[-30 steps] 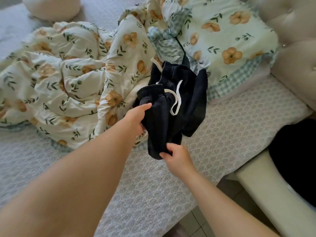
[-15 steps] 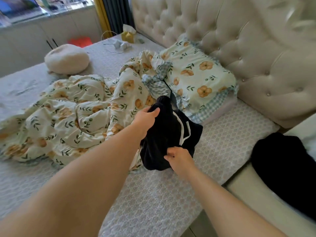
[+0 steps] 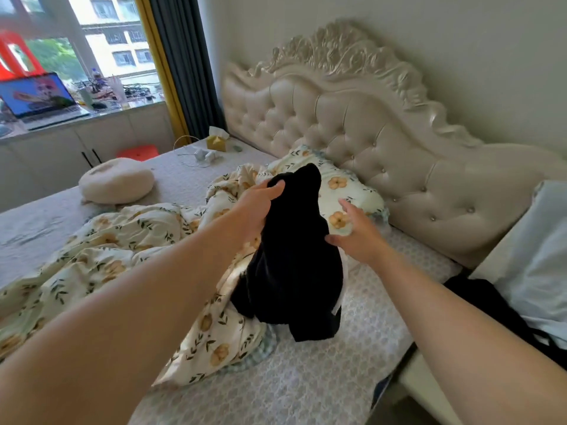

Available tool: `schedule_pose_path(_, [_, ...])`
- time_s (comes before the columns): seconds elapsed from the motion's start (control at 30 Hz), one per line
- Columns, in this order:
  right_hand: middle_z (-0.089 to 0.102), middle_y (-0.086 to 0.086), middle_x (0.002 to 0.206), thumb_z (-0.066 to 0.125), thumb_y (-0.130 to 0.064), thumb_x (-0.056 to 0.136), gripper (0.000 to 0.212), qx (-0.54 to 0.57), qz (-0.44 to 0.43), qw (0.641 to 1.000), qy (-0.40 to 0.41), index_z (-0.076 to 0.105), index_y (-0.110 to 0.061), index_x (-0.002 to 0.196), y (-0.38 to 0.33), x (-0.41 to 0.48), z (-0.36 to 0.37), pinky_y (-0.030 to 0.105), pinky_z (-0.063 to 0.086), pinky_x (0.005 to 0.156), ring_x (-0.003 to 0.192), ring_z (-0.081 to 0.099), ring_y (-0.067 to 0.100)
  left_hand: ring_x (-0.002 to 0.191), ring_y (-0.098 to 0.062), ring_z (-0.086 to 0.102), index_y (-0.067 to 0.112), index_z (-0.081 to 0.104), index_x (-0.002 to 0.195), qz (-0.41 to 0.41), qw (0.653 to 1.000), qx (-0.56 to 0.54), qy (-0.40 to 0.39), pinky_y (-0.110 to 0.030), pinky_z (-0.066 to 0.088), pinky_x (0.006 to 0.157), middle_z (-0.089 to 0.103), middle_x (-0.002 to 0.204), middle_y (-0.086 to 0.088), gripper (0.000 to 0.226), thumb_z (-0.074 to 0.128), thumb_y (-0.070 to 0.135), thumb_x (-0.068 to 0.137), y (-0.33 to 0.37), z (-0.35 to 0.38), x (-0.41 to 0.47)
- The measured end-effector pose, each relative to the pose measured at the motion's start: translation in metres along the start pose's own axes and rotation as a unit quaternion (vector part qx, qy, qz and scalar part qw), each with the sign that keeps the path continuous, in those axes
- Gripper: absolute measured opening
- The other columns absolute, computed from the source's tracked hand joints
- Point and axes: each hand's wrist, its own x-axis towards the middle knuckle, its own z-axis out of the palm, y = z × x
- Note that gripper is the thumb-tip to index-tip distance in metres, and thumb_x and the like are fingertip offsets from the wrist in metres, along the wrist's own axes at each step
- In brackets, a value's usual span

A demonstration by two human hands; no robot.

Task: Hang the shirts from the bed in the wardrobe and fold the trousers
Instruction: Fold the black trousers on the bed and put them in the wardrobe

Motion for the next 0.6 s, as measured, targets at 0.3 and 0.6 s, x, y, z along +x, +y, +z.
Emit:
schedule_pose_path(0.3, [0.064,-0.015,0.082,0.071,-0.015,0.08,0.021,0.189,-0.052,0.981,0.014,0.054,-0.026,0.075,-0.055,-0.009,-0.018,0.007,0.041,0.071,0.077,0.06,-0.002,0.089,-0.016,0.071,0.012,0.06,0.108,-0.014,0.993,-0.036,-0.11,-0.025,0.057,0.064,0.074,0.098,-0.003,0.021,0.044,0.022,0.1,0.052,0.0,-0.025])
schedule_pose_path(0.6, [0.052,0.004,0.067,0.059,-0.018,0.075,0.014,-0.072,-0.128,0.96,0.237,0.046,-0.014,0.074,-0.082,-0.04,-0.01,0.037,0.037,0.058,0.063,0.048,0.024,0.095,-0.011,0.063,0.027,0.063,0.108,0.128,0.918,0.373,-0.045,-0.022,0.053,0.078,0.066,0.103,0.006,0.039,0.077,0.039,0.074,0.072,0.011,-0.045])
